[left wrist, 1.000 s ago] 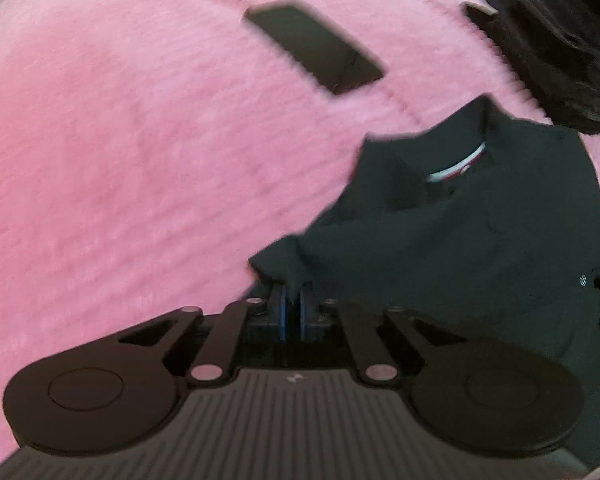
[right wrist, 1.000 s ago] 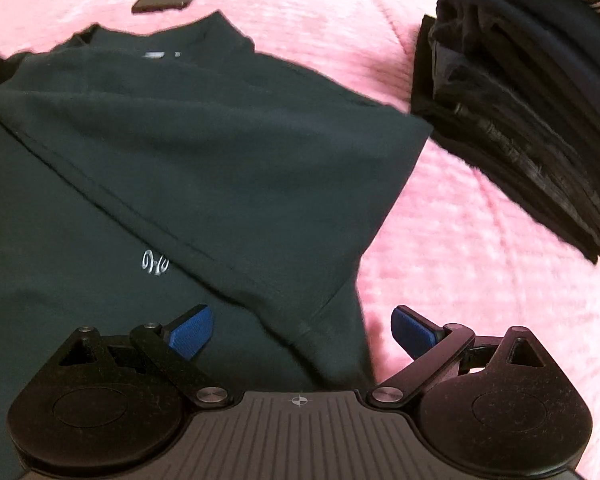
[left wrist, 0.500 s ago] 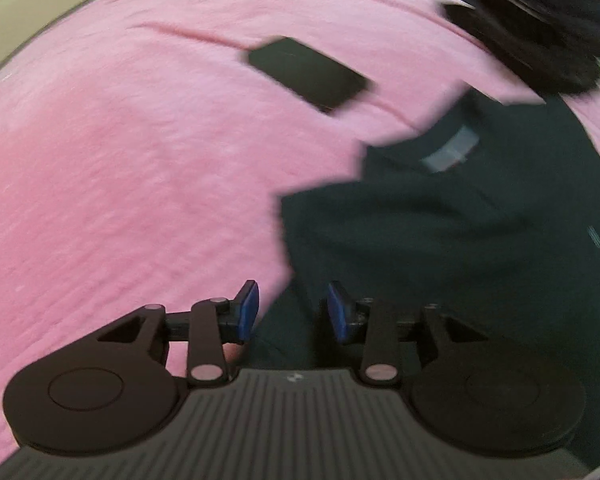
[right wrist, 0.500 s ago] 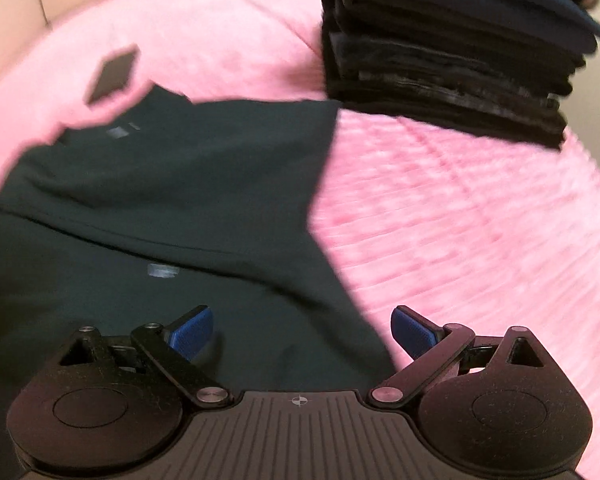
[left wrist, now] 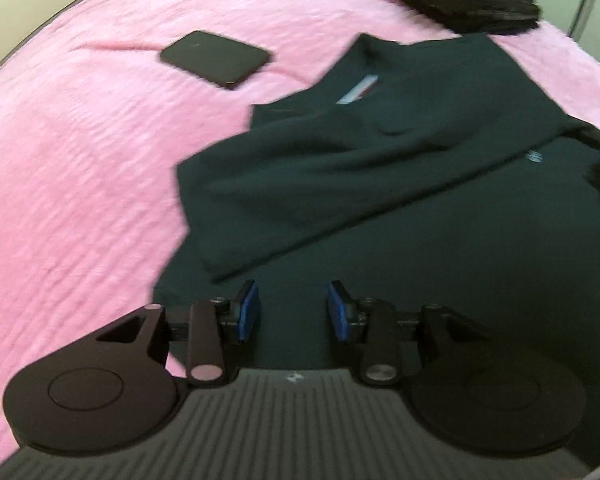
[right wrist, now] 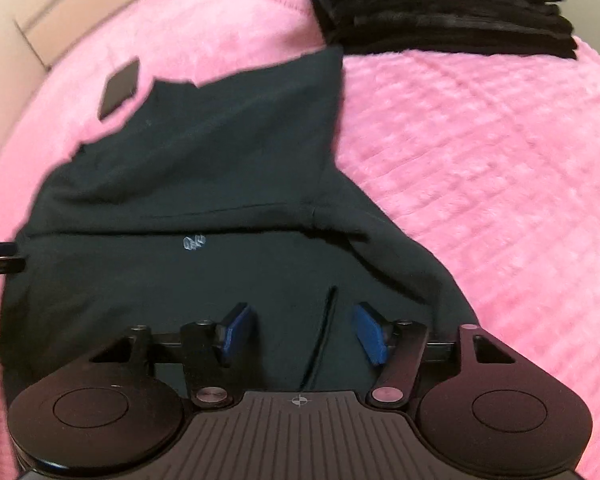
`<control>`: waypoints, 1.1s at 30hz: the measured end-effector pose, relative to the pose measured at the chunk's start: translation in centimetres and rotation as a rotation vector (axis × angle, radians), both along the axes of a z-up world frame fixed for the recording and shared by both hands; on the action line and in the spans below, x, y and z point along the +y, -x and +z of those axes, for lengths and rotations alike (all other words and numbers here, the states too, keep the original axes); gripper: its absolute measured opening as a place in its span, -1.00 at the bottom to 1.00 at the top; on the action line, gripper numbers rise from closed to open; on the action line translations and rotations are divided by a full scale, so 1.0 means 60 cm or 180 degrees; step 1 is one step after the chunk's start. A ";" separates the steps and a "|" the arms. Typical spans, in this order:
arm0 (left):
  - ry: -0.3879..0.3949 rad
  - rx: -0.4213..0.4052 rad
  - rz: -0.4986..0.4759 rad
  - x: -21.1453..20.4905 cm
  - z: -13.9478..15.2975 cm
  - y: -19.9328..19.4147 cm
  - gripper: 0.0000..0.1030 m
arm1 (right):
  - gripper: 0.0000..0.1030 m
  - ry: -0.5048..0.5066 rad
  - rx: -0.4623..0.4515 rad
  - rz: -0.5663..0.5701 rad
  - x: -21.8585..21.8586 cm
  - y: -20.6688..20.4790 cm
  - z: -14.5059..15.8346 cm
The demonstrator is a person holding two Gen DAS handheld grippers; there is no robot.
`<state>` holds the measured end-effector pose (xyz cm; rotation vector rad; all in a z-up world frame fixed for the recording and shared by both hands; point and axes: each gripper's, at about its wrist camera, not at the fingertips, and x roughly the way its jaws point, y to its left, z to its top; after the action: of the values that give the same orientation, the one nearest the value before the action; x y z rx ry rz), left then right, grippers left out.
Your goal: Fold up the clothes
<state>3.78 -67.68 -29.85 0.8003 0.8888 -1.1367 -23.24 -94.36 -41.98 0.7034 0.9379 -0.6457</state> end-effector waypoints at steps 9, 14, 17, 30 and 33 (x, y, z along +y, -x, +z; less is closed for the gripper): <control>-0.0090 0.0144 -0.0549 -0.020 -0.011 0.125 -0.31 | -0.73 0.0456 0.0043 0.0152 -0.031 -0.004 0.029; -0.0287 0.0105 -0.0572 -0.016 -0.037 0.168 -0.25 | 0.10 0.0398 -0.0062 0.0027 -0.024 0.025 0.029; -0.0318 0.0164 -0.0339 0.005 -0.037 0.165 -0.18 | 0.10 0.0338 -0.0218 0.0038 0.007 0.052 0.038; -0.0821 0.0020 0.0491 0.128 -0.018 0.231 -0.16 | 0.20 -0.0129 0.0062 0.0593 0.051 0.091 -0.006; -0.0802 0.0031 0.0618 0.136 -0.003 0.277 -0.10 | 1.00 -0.0247 0.0394 0.0979 0.072 0.076 -0.011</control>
<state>-12.81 -59.51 -30.05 0.8922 1.1076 -0.8693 -27.83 -90.02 -42.62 0.5763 1.1633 -0.3852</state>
